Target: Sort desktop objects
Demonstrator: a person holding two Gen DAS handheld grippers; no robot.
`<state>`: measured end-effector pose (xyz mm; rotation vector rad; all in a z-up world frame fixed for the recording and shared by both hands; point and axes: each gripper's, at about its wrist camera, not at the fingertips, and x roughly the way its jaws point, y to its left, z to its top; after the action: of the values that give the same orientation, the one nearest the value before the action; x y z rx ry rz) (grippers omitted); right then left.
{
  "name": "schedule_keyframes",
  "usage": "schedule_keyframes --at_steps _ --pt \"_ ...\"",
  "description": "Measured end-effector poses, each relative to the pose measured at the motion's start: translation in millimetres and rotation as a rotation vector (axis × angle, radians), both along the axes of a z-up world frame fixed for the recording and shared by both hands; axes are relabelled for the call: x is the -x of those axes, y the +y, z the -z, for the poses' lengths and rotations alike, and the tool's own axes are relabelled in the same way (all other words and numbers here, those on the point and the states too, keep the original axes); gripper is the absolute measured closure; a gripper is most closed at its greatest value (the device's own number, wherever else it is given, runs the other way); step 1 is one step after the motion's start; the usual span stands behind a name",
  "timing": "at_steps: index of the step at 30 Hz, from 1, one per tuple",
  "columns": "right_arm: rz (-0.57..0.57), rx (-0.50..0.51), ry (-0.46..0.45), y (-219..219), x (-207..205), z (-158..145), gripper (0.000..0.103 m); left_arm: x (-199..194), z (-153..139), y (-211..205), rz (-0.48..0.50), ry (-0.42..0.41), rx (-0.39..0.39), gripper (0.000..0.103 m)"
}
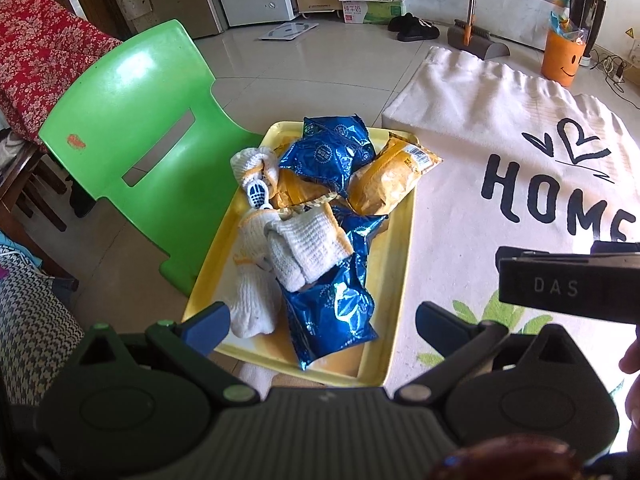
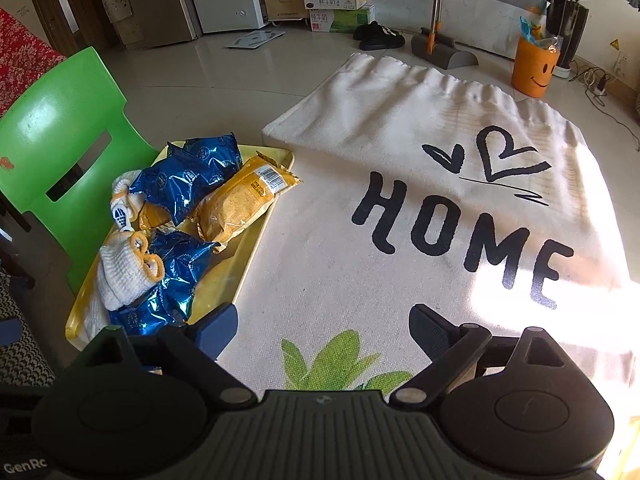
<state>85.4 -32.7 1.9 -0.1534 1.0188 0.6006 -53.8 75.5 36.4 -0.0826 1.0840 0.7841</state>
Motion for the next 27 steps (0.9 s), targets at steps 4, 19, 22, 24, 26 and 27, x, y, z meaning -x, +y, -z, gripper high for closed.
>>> schedule_keyframes --at_steps 4,19,22,24,26,27 --pt "-0.008 0.002 -0.004 9.6 -3.5 1.3 0.010 -7.9 4.7 9.7 0.018 0.021 -0.003 0.000" --pt "-0.012 0.022 0.000 37.3 -17.8 10.8 0.010 -15.1 22.3 35.2 -0.013 0.039 0.038 0.000" --pt "-0.019 0.031 -0.001 41.8 -18.2 12.9 0.010 -16.7 25.0 35.8 -0.012 0.043 0.034 0.000" --pt "-0.029 0.030 0.000 45.2 -18.5 14.1 0.010 -17.4 25.4 35.5 -0.011 0.043 0.034 0.000" --pt "-0.037 0.032 0.000 48.2 -18.2 15.0 0.010 -18.4 25.4 35.3 -0.007 0.039 0.036 0.000" --pt "-0.040 0.033 0.000 49.5 -17.8 15.4 0.010 -18.7 25.4 35.0 -0.006 0.038 0.034 0.000"
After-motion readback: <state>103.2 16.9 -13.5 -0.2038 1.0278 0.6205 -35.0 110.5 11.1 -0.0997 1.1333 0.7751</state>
